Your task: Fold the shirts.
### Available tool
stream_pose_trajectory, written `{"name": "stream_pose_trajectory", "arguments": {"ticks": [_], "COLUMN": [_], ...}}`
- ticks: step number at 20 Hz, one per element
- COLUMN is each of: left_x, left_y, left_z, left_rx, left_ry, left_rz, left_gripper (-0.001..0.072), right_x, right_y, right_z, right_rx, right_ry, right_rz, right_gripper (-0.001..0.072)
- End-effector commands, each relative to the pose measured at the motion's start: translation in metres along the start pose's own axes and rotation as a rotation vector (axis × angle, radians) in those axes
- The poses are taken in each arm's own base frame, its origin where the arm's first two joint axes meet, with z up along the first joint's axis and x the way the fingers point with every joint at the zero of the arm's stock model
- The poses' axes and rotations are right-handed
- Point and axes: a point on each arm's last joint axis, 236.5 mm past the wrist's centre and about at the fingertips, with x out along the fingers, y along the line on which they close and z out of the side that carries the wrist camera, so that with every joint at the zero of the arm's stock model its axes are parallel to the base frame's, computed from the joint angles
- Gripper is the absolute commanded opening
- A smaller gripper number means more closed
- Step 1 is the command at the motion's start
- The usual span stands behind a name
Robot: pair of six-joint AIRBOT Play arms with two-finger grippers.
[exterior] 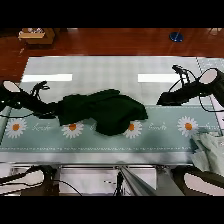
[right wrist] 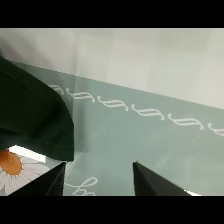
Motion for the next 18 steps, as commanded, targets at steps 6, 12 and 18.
{"name": "stream_pose_trajectory", "arguments": {"ticks": [6, 12, 18], "left_x": [0.024, 0.004, -0.007], "left_y": [-0.025, -0.044, -0.052], "left_z": [0.013, 0.008, 0.005], "left_rx": [-0.076, -0.004, 0.019], "left_ry": [-0.007, -0.001, -0.011], "left_rz": [-0.181, -0.221, -0.227], "left_gripper": [0.0023, 0.0021, 0.0021], "right_x": [0.0, 0.021, 0.07], "right_y": [0.005, -0.002, 0.039], "right_z": [0.001, -0.016, -0.034], "right_rx": [0.007, 0.097, 0.233], "right_ry": [-0.003, 0.046, 0.069], "right_rz": [0.021, 0.057, 0.317], "right_gripper": [0.0487, 0.0481, 0.049]}}
